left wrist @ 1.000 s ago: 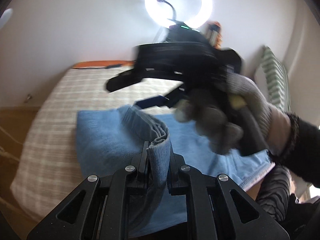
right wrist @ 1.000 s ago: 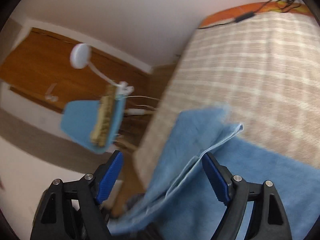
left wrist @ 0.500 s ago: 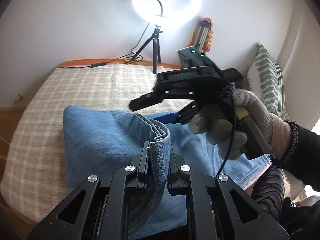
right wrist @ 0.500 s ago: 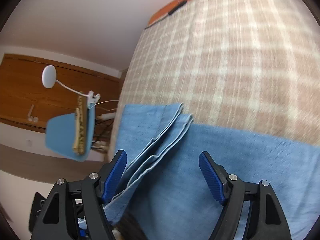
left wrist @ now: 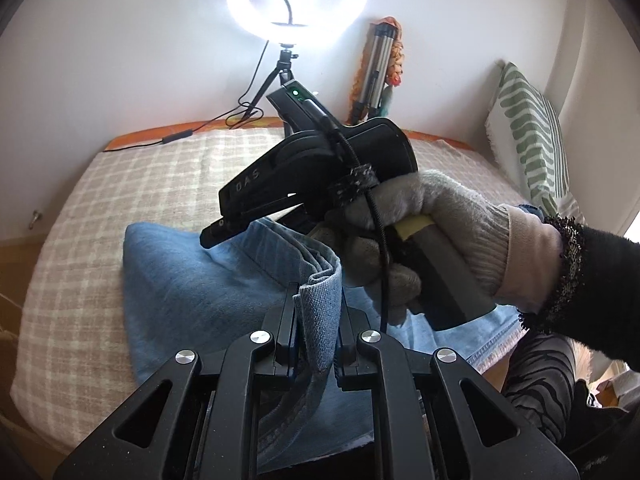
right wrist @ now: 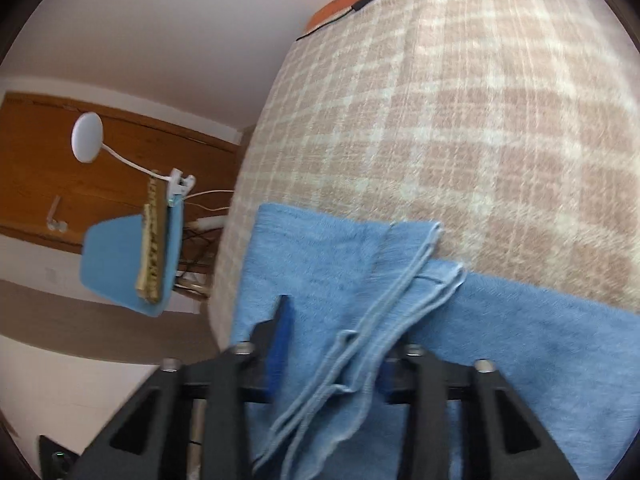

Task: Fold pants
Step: 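Lift both held edges and fold the jeans over onto themselves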

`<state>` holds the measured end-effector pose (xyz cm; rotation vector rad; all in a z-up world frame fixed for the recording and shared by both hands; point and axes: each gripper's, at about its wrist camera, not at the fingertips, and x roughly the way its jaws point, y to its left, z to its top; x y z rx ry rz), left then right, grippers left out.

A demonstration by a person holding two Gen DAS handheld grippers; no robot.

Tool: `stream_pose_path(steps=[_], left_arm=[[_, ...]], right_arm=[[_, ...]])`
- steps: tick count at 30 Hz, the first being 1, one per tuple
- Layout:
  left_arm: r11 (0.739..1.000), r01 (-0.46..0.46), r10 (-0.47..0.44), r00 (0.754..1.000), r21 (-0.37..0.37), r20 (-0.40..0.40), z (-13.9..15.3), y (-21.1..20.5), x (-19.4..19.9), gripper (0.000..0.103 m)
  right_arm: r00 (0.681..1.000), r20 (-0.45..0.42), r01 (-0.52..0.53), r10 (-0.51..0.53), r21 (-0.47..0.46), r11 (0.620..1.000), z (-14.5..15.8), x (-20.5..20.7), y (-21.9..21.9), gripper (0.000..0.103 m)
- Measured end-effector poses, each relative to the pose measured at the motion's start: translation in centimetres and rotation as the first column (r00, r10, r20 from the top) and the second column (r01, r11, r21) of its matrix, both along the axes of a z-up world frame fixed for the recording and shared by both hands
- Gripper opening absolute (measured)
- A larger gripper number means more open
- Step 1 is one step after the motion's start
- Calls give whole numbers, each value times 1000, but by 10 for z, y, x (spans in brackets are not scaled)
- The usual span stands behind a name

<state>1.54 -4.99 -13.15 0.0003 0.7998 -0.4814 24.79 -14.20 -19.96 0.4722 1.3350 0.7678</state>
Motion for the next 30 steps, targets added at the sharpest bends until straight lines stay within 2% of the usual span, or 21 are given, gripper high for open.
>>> stream_pose_path(steps=[1,4,9,14,22,30], left_arm=[[1000,3,-3,1000,-1,-1,0,-1,0,11],[1000,14,-14,1000,-12,-6,1,-6,1,11],[998,45,-45,999,-40,-5,5,-25,1,11],[991,117,-116,993,-70,15,12,-62,-2,11],[962,237,-235,971,-134,33,19,-124,-1,11],[918,350,-351,936,-186,28,25,-187,-1,11]], right_arm=[[1000,28,1,-1,-19,1000,4,-1,5,16],[993,122,12,-4,-65,998,21,-5,3,9],[966,259,47,-16,-110,993,53,-12,-18,6],[932,363,69,0,-178,982,81,-25,-54,6],[891,452,164,-33,-253,953,112,-44,-138,5],[872,479,271,-101,-300,915,127,-62,-220,5]])
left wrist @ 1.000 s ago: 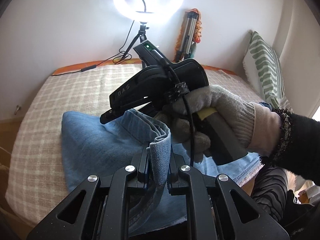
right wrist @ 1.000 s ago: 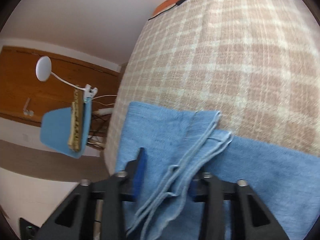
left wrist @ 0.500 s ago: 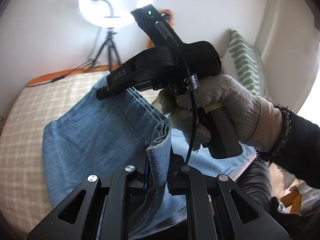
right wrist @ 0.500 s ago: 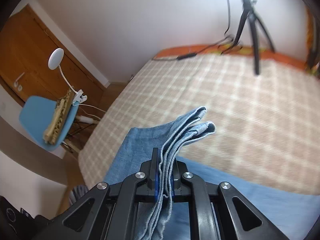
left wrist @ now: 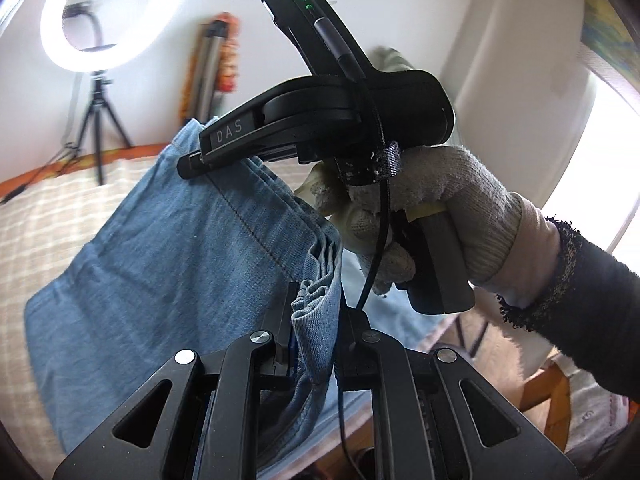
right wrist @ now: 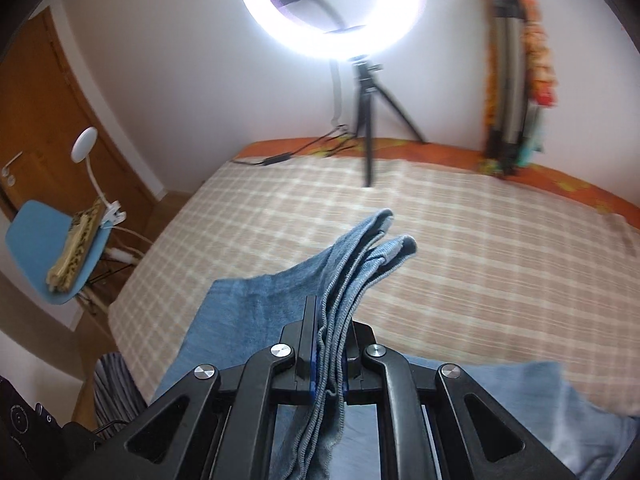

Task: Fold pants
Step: 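Lift both held edges and fold the jeans over onto themselves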

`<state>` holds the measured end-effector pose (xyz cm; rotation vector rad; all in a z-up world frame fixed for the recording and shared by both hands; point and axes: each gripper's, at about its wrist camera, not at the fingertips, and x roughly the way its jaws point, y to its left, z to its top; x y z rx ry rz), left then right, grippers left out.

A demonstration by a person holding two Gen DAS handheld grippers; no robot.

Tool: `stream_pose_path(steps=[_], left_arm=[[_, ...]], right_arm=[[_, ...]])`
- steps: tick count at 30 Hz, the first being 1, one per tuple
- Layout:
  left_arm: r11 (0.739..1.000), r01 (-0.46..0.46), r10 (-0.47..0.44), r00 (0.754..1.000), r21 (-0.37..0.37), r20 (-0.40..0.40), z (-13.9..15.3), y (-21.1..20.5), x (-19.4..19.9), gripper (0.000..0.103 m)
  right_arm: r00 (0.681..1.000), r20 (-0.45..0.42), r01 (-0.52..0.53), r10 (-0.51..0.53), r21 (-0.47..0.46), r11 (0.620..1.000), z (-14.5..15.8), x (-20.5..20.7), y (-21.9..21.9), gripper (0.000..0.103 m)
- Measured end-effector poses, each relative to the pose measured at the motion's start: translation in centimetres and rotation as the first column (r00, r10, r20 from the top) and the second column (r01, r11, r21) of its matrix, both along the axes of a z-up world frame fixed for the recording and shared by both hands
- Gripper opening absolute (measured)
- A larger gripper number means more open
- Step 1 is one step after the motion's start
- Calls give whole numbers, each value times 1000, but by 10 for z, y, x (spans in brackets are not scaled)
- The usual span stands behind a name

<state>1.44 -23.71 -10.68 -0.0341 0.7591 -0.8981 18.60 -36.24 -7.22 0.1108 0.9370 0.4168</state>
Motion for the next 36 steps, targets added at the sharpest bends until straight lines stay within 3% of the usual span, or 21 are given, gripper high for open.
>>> stream_pose_path(steps=[9,21,36], left_arm=[[992,126,-127,991,-23,-37,1,-69,-2,11],[962,272,-273,959,-30,-72,-4,-164,-6,11],[920,391,-386,916,18,-109,-33,-255,-26,11]], right_arm=[[994,6,113,-113,-66,991,8,-24,-81,5],[969,0,246,-248,-118,962,8,-54,-183,5],[924,-54,368,-379,-150,918,-30,-87,-287,5]])
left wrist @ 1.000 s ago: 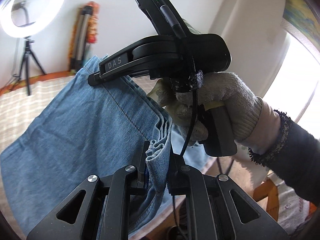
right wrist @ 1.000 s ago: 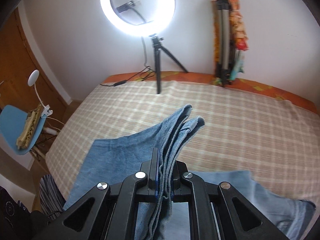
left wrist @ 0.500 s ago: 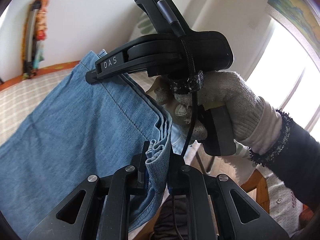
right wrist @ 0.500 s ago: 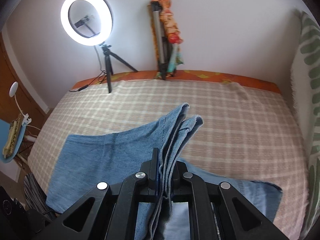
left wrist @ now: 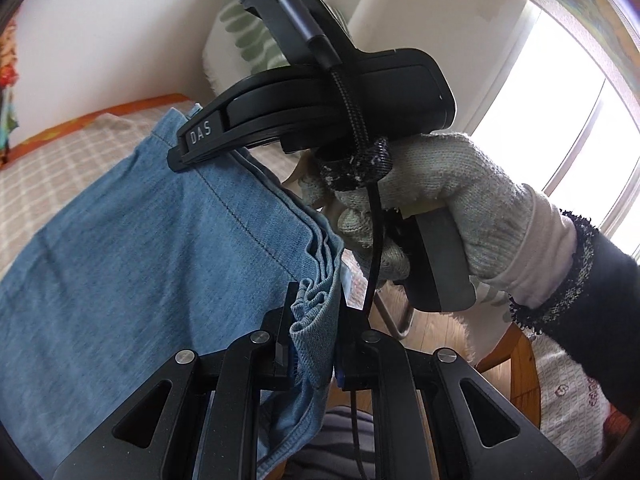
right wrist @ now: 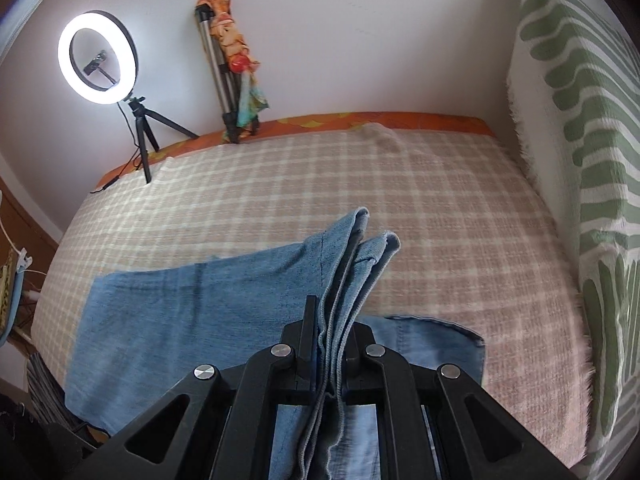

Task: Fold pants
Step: 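Lift both held edges and fold the jeans over onto themselves, then open both grippers and release the folded jeans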

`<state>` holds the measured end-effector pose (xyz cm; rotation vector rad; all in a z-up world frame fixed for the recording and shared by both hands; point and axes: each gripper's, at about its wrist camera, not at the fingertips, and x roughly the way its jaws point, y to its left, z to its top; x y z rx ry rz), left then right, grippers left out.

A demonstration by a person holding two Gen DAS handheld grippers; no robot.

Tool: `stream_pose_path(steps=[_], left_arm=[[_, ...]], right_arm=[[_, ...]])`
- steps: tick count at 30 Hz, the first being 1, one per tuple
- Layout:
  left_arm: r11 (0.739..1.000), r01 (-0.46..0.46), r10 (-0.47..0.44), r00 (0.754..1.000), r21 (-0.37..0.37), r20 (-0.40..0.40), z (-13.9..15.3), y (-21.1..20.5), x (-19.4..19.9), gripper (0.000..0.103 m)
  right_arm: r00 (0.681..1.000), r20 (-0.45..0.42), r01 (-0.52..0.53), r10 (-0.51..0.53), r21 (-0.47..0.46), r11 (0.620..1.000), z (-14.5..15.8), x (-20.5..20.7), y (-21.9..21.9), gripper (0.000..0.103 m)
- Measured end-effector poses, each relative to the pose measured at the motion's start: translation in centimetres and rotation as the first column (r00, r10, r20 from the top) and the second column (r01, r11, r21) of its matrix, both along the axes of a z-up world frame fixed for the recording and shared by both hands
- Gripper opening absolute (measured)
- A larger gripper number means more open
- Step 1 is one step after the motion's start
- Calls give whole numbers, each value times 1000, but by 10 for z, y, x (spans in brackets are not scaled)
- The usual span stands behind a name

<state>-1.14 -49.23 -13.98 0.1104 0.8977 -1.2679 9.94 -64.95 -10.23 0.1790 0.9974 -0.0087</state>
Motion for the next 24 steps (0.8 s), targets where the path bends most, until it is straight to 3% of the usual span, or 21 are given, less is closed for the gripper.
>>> stream_pose_path(steps=[8,14,17,20,22,24], left_arm=[[998,21,-20,1000,66,-13,-11,-15,12,12],[992,31,-27,999,121,-33,1,6,16,37],[993,-2,5,1000,116,-22,12,35,24,40],[992,-70,73,997,108,-23,22,75,36,40],[985,-135,135,991,107,10,30,110,44,40],[973,-199,197,980,116,32,33,143,52,40]], right_arm=[[999,-43,20,-19,26,999,-34,-1,-19,5],[998,-61,33,-30,43,999,-47,-2,-26,5],[997,-66,43,-40,53,998,-51,-3,-30,5],[996,-74,47,-47,-7,999,-55,-3,-32,11],[995,-81,63,-66,-38,997,-53,-5,-35,25],[992,-77,87,-95,-107,990,-47,-10,-37,28]])
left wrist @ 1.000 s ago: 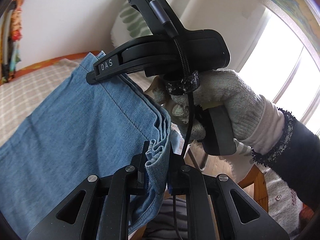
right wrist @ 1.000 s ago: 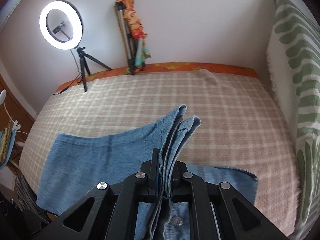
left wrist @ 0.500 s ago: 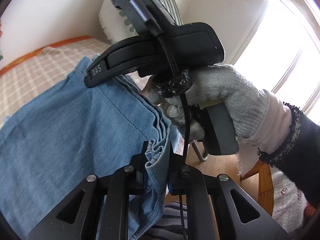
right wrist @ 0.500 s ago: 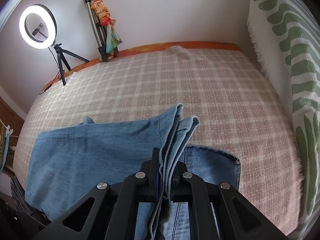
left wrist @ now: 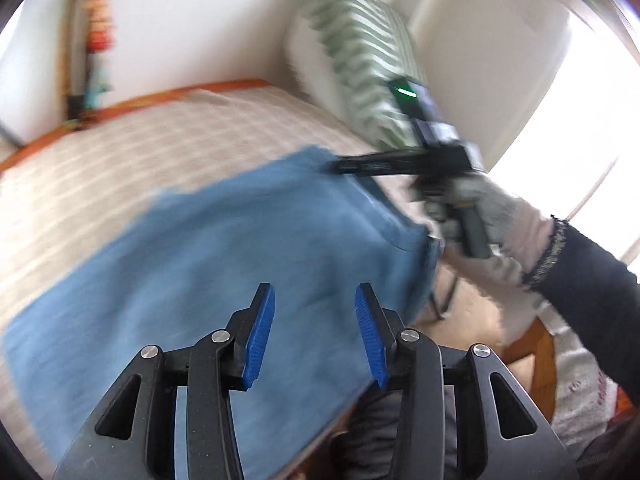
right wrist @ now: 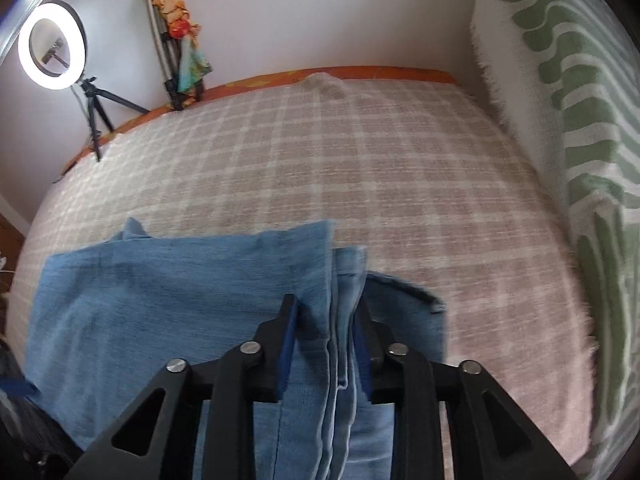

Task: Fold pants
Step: 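Open both grippers and release the folded jeans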

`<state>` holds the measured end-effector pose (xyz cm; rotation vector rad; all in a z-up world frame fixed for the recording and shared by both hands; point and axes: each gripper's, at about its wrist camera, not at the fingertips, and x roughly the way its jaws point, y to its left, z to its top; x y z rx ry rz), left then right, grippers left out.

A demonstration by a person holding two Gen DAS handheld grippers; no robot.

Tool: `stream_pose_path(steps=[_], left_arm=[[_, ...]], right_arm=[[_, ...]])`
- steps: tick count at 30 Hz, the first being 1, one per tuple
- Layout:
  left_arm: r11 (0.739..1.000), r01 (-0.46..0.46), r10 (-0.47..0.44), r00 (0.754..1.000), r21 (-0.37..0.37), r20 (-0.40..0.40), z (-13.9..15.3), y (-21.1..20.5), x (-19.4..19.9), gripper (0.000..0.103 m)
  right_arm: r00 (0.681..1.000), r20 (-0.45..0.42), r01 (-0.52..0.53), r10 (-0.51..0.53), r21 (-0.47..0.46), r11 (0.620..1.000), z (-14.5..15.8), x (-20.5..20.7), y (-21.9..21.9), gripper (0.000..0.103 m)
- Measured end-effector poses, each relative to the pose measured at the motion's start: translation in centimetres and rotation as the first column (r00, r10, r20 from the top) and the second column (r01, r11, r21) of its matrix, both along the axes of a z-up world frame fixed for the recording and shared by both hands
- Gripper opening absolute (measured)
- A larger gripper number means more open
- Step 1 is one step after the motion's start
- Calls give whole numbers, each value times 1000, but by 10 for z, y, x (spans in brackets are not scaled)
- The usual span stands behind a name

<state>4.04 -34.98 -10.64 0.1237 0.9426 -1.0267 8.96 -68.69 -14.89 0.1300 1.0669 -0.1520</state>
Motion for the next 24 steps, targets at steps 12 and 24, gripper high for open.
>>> stream_pose_path(steps=[12,24], left_arm=[[945,-313,314,949,99,2,-23,139,23,41],[875,-438,460,885,208,-70,-82,191,0,41]], right_arm=[[996,56,-78,74,80,994,23,-45,39,36],[997,-8,-77,78,98,992,-19,-40,66,39]])
